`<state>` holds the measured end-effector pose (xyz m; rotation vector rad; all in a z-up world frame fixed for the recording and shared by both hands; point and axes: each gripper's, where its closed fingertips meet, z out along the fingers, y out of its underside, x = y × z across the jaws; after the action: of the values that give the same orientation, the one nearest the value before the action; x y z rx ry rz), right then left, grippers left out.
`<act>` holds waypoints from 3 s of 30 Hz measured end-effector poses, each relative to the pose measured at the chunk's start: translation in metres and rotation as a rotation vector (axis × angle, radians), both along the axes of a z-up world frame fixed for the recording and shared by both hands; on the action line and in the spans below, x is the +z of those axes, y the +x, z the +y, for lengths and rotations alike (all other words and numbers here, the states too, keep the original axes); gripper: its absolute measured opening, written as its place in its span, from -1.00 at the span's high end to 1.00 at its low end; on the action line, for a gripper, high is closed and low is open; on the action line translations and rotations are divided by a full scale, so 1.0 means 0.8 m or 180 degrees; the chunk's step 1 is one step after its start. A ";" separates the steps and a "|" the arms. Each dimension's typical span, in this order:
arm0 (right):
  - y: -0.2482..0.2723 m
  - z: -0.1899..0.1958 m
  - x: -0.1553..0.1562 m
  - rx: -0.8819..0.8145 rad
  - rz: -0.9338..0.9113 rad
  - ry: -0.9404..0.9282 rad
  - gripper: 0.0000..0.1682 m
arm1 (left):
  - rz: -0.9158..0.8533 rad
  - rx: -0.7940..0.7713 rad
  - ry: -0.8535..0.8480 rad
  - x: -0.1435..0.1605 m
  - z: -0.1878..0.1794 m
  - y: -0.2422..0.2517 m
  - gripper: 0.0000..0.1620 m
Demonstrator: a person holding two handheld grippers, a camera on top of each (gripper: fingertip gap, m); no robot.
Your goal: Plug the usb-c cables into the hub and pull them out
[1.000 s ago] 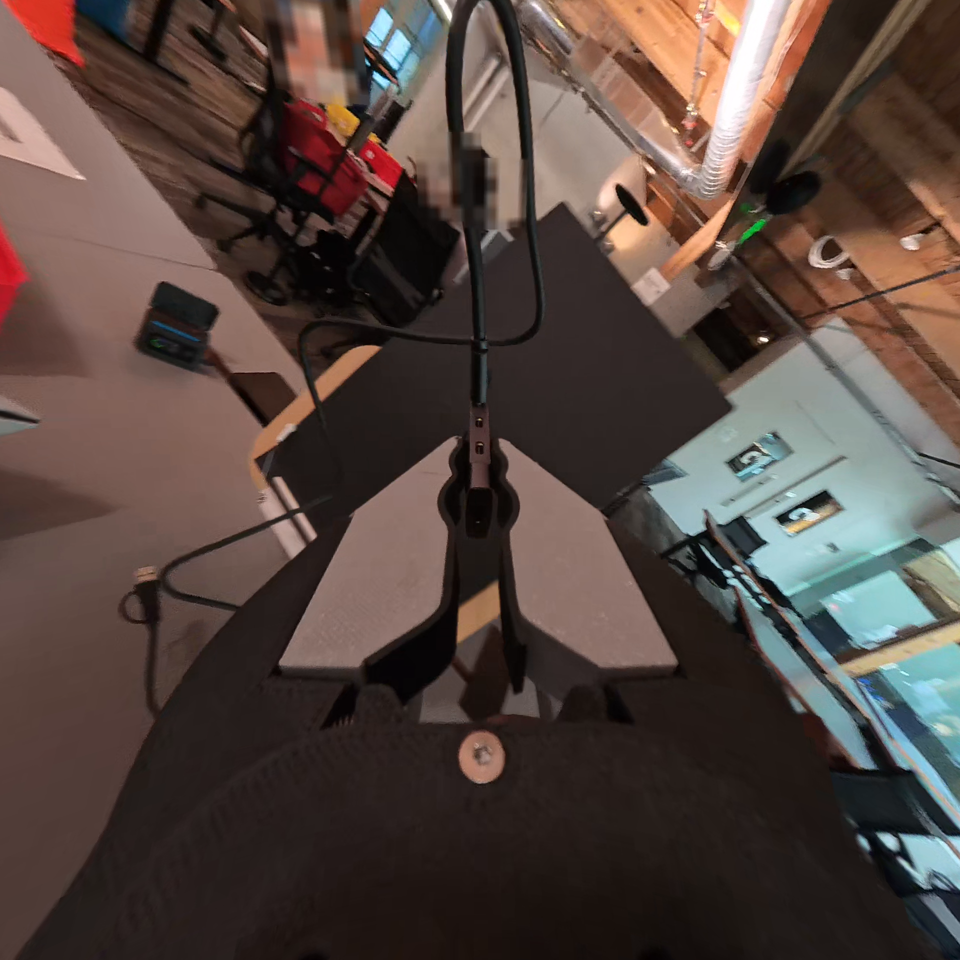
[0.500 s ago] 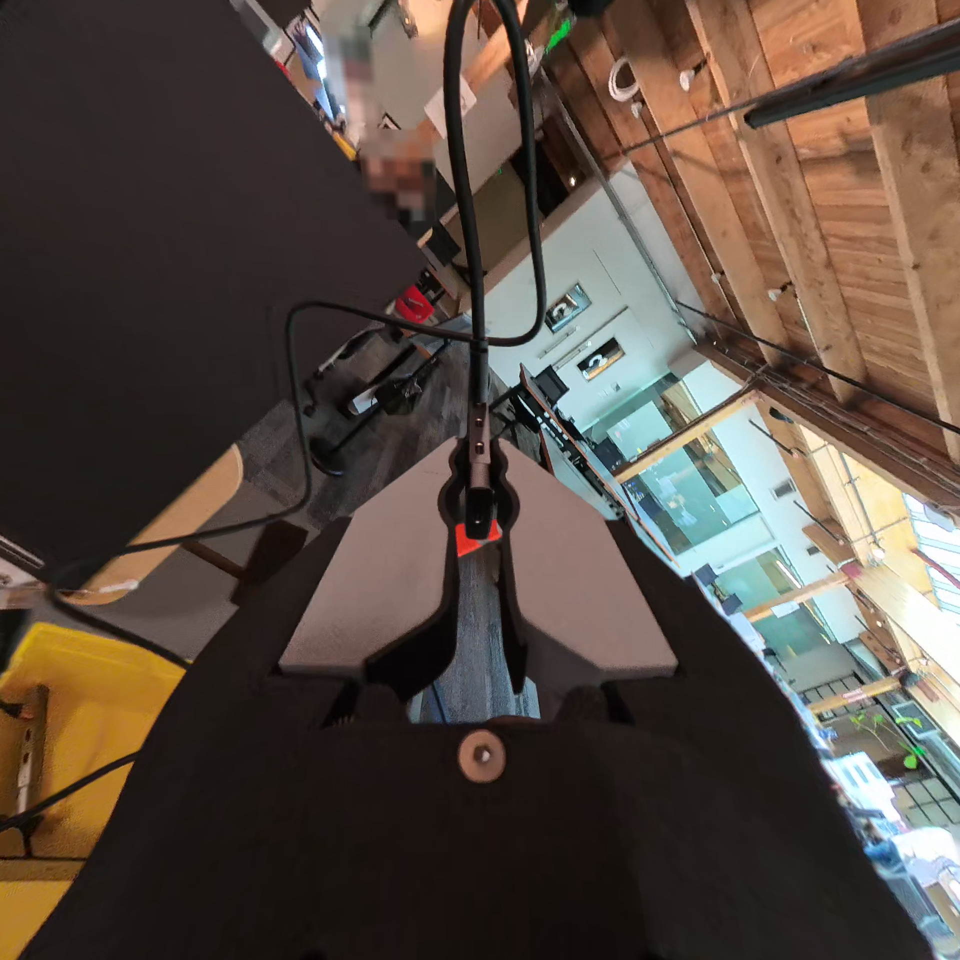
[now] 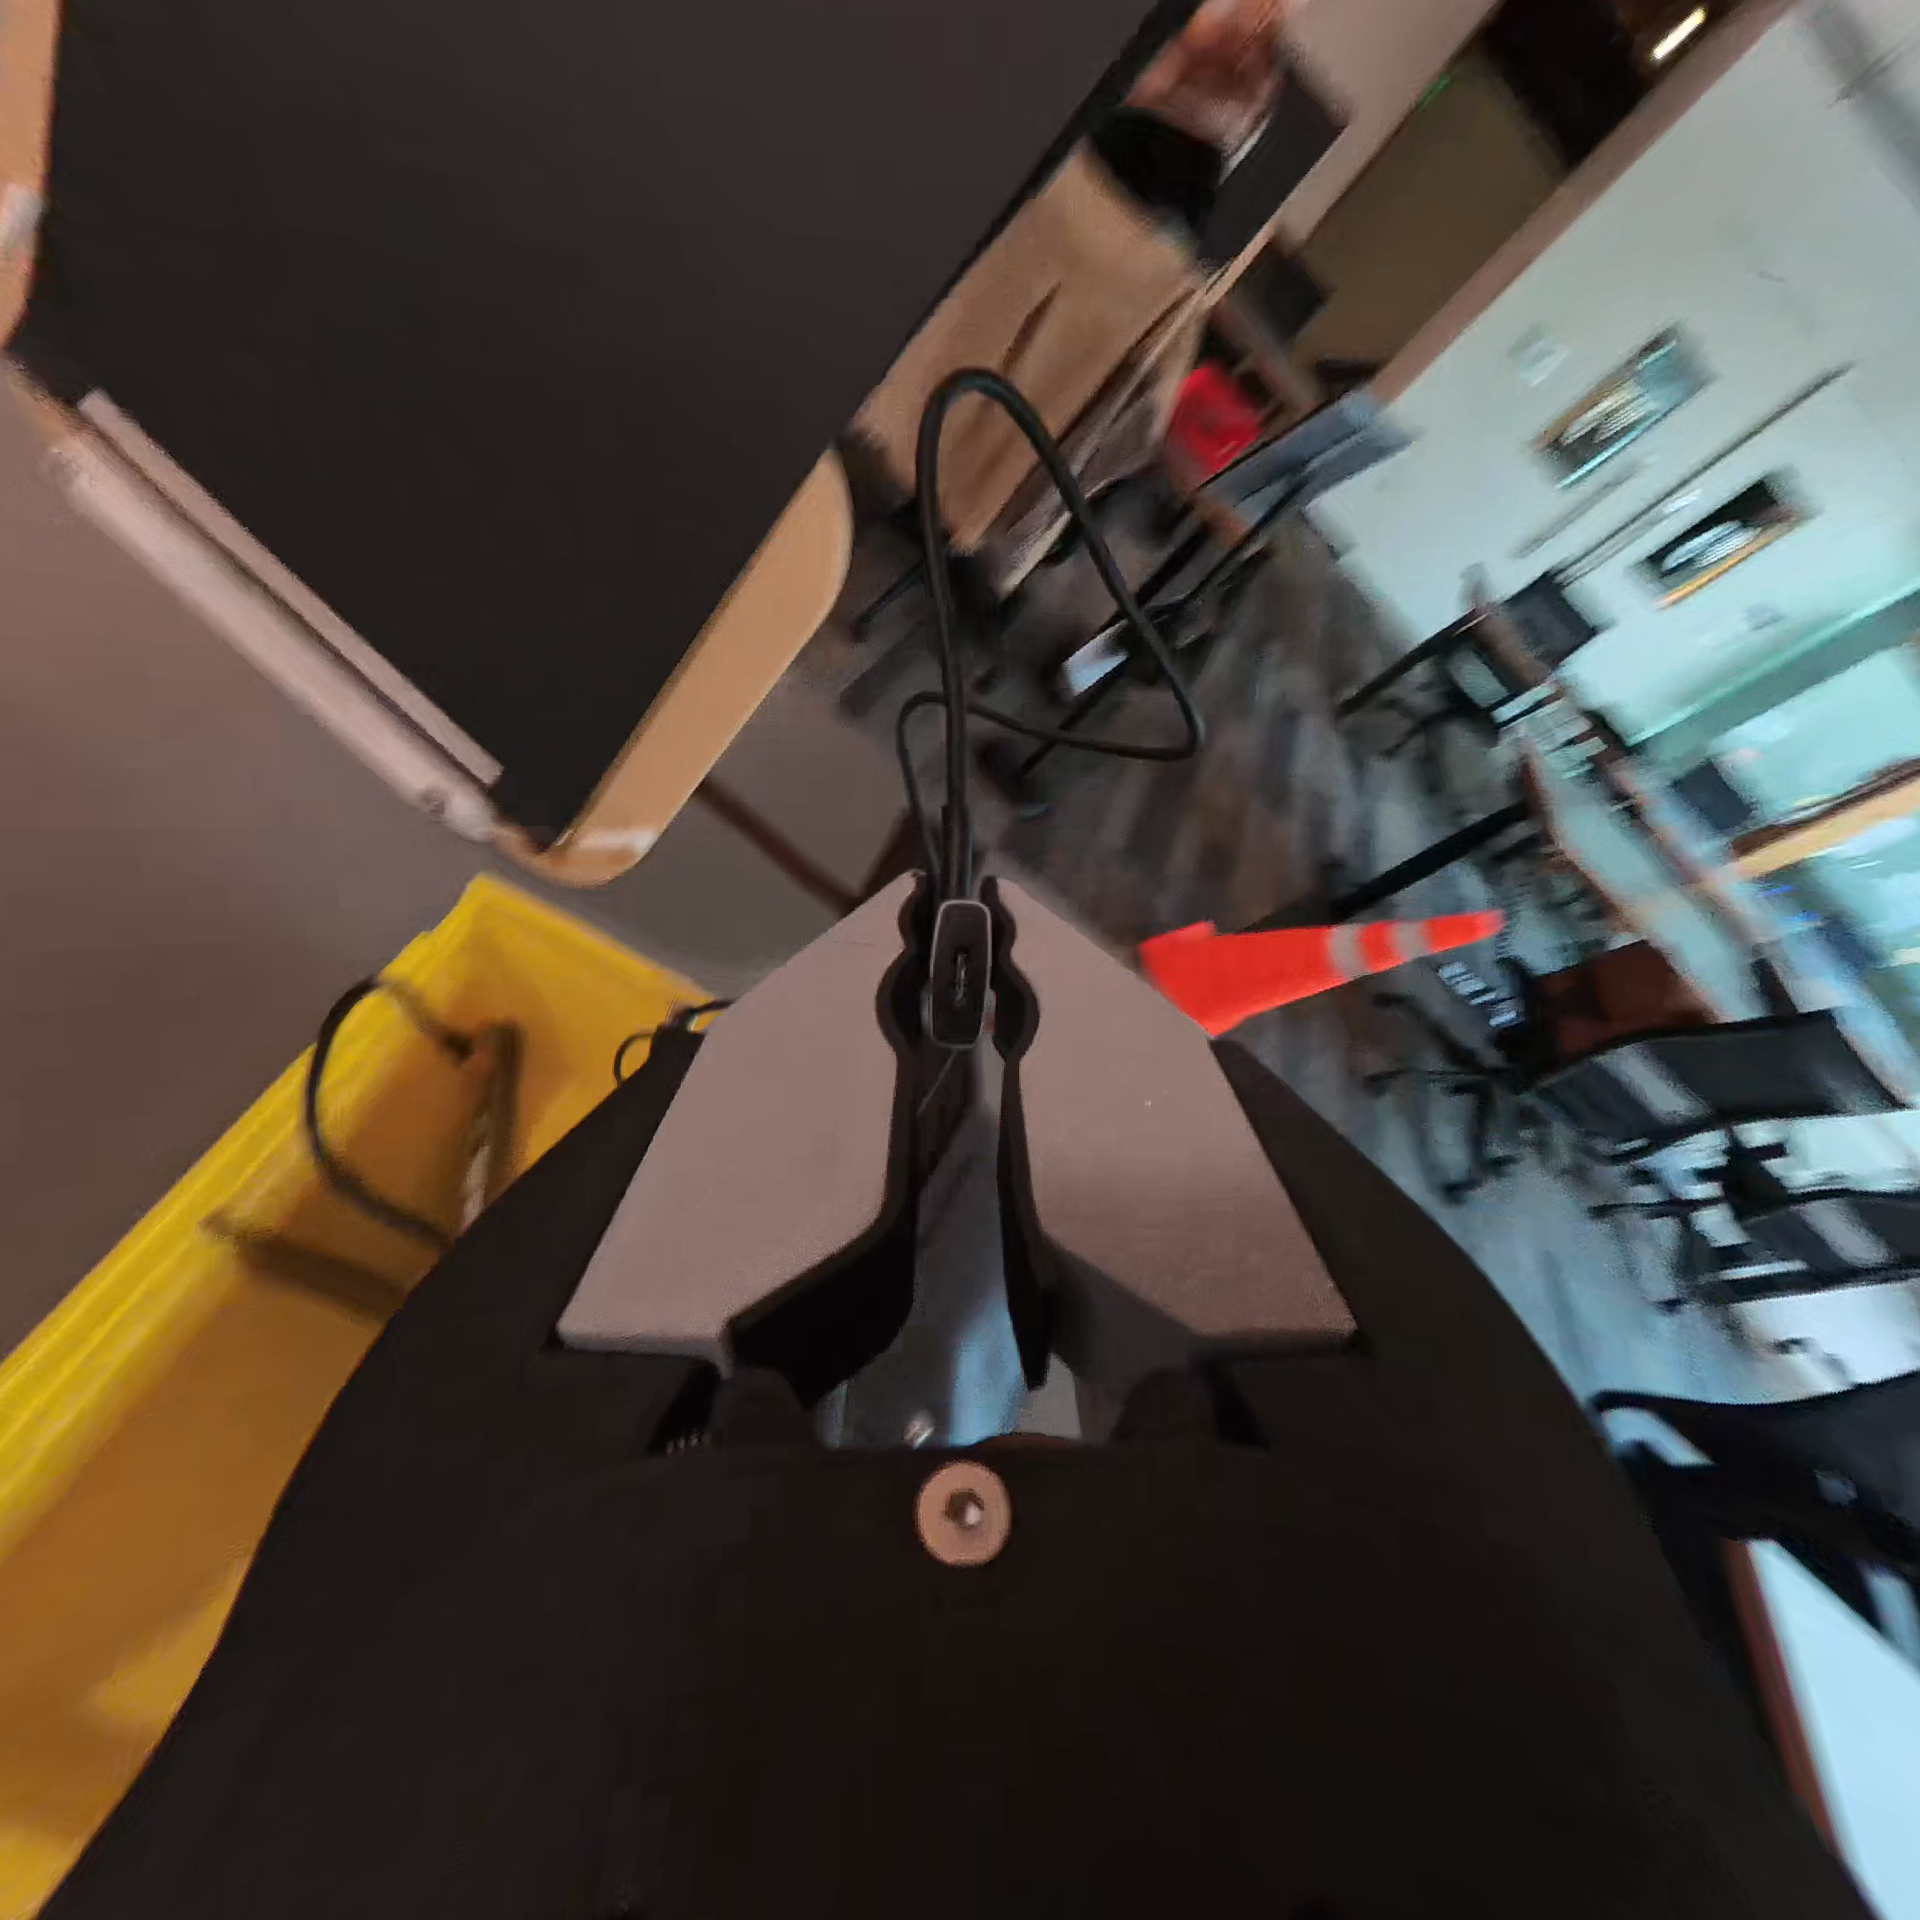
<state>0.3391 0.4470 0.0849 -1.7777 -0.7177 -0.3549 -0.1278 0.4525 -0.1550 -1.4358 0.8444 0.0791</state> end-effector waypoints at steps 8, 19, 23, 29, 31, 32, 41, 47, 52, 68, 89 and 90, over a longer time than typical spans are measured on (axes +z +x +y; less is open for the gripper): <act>-0.004 -0.011 -0.201 0.0231 0.0108 -0.1623 0.93 | 0.0150 -0.0019 0.0002 -0.009 -0.001 0.006 1.00; -0.036 -0.004 -0.301 0.0186 -0.0080 -0.2637 0.90 | 0.0274 -0.0023 0.0006 -0.014 -0.001 0.008 1.00; -0.040 -0.026 -0.309 0.0240 0.0133 -0.3053 0.73 | 0.0330 -0.0041 -0.0016 -0.018 0.000 0.008 1.00; -0.055 -0.040 -0.256 0.0579 0.1042 -0.2811 0.67 | 0.0350 -0.0045 -0.0028 -0.019 -0.001 0.009 1.00; -0.063 -0.042 -0.218 0.0761 0.1562 -0.2597 0.65 | 0.0360 -0.0044 -0.0026 -0.019 -0.001 0.009 1.00; -0.066 -0.043 -0.198 0.0857 0.1846 -0.2504 0.61 | 0.0361 -0.0043 -0.0027 -0.019 -0.001 0.009 1.00; -0.186 -0.096 -0.087 0.1624 0.2600 -0.1426 0.41 | 0.0195 0.0018 -0.0022 -0.012 0.001 0.003 1.00; -0.372 -0.174 -0.113 0.2641 0.2868 -0.1247 0.53 | 0.0279 0.0260 0.0057 -0.012 0.008 -0.011 1.00; -0.442 -0.110 -0.261 0.2149 0.2255 -0.1288 0.56 | 0.0268 0.0702 0.0091 -0.010 0.023 -0.045 1.00; -0.429 -0.048 -0.335 0.1653 0.1721 -0.1219 0.42 | 0.0303 0.0782 0.0084 -0.011 0.029 -0.055 1.00; -0.415 -0.030 -0.341 0.1523 0.1434 -0.0966 0.41 | 0.0298 0.0728 0.0123 -0.009 0.026 -0.052 1.00; -0.412 -0.029 -0.340 0.1505 0.1430 -0.0943 0.41 | 0.0298 0.0733 0.0125 -0.009 0.026 -0.052 1.00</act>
<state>0.0091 0.4239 -0.1870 -1.8014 -0.8599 0.4771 -0.1697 0.4731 -0.1624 -1.4966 0.7461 0.3379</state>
